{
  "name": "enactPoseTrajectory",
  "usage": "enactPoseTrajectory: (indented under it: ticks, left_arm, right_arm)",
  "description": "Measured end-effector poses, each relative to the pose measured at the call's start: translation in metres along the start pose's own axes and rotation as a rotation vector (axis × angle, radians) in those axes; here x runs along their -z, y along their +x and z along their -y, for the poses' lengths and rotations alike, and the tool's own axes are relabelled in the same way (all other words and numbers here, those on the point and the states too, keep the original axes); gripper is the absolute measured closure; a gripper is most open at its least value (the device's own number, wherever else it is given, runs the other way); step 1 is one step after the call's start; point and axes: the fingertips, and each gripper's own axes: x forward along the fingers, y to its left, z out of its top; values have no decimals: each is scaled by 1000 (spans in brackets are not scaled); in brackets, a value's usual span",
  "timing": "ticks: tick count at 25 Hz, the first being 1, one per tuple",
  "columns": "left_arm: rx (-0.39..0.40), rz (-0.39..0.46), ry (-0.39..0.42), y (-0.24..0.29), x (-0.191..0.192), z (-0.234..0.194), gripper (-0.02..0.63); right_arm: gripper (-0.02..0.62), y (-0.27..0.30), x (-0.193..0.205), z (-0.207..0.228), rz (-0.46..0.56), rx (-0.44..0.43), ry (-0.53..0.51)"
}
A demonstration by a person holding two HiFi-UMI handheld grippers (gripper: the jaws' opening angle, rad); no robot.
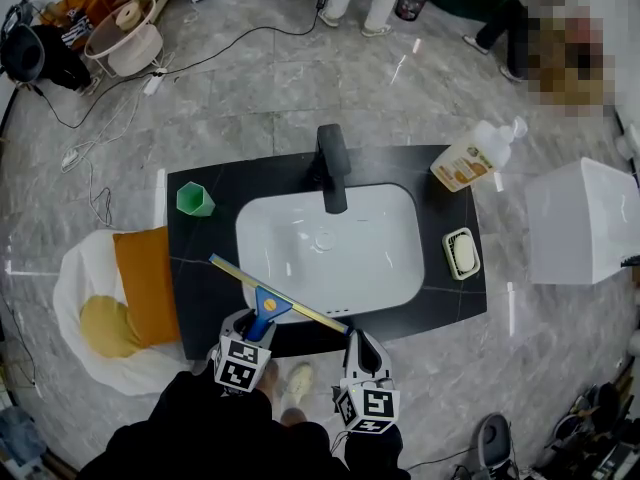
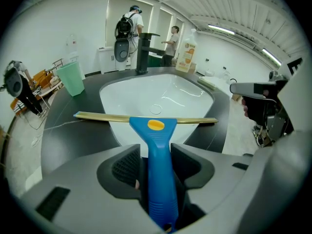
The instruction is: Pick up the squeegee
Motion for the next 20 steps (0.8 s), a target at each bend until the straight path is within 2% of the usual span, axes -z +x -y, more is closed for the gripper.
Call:
enactPoseTrajectory:
  ticks: [11, 20]
  left_arm:
    - [5, -8, 6, 8, -4, -1, 406]
    - [5, 4, 2, 12, -4, 0, 436]
  right_arm:
    - [581, 7, -2, 1, -6, 3, 9]
    - [581, 6, 0, 1, -10, 8, 11]
